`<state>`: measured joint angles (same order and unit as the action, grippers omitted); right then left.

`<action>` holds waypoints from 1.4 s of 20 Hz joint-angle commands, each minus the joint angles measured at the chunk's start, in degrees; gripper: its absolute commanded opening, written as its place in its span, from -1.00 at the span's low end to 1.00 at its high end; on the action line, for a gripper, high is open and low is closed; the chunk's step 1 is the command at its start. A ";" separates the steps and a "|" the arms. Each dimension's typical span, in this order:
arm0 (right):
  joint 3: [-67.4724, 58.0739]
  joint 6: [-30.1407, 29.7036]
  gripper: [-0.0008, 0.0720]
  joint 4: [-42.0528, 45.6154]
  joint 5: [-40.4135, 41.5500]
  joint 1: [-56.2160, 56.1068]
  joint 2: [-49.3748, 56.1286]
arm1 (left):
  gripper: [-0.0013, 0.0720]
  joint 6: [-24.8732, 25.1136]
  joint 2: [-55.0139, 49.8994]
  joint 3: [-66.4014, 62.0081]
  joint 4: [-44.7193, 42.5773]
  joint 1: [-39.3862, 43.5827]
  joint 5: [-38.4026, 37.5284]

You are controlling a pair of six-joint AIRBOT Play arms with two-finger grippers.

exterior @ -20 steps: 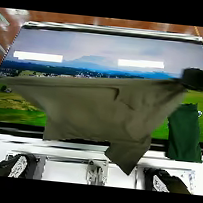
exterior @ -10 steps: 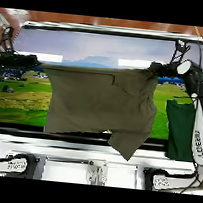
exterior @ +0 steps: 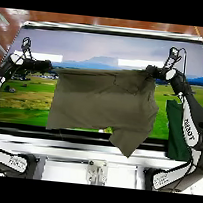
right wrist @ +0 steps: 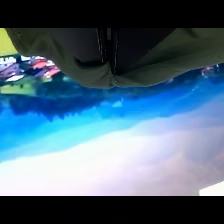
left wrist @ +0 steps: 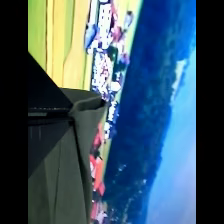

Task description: Fold the shirts.

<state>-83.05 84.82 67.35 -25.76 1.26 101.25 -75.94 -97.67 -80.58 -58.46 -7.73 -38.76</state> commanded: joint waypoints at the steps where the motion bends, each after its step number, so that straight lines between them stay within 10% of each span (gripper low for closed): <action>1: 0.02 -1.90 -0.81 2.67 -7.10 0.33 -1.14 | -0.86 4.44 -0.94 -0.87 -0.15 -0.87 -9.64; 7: 0.57 -2.89 -0.82 16.24 -38.56 0.44 -5.64 | -0.87 5.25 -1.95 -2.69 -5.07 -2.47 -35.87; 14: 2.58 5.07 -0.81 14.78 -42.53 0.31 -1.95 | -0.86 1.73 -4.63 -2.58 -5.16 -2.12 -42.75; 15: 2.54 5.16 -0.70 14.16 -41.55 0.31 -2.05 | -0.85 1.70 -4.61 -2.60 -5.16 -2.16 -42.93; 17: 2.51 4.98 0.78 13.99 -40.30 0.33 -3.04 | -0.17 1.73 -4.61 -2.64 -5.18 -2.64 -45.59; 18: 2.51 4.81 0.94 14.10 -40.26 0.48 -4.09 | 0.18 1.73 -4.52 -2.73 -5.18 -3.30 -47.87; 20: 2.51 3.17 0.94 16.68 -41.75 0.96 -7.69 | 0.56 1.14 -3.78 -2.71 -5.18 -5.22 -52.87; 28: 10.05 -3.63 0.92 14.80 -62.71 18.78 -22.38 | 0.56 6.36 13.66 24.44 -5.14 -18.32 -50.58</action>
<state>-77.10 83.99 87.07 -82.56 12.97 83.37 -72.38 -90.65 -68.88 -63.61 -21.41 -93.27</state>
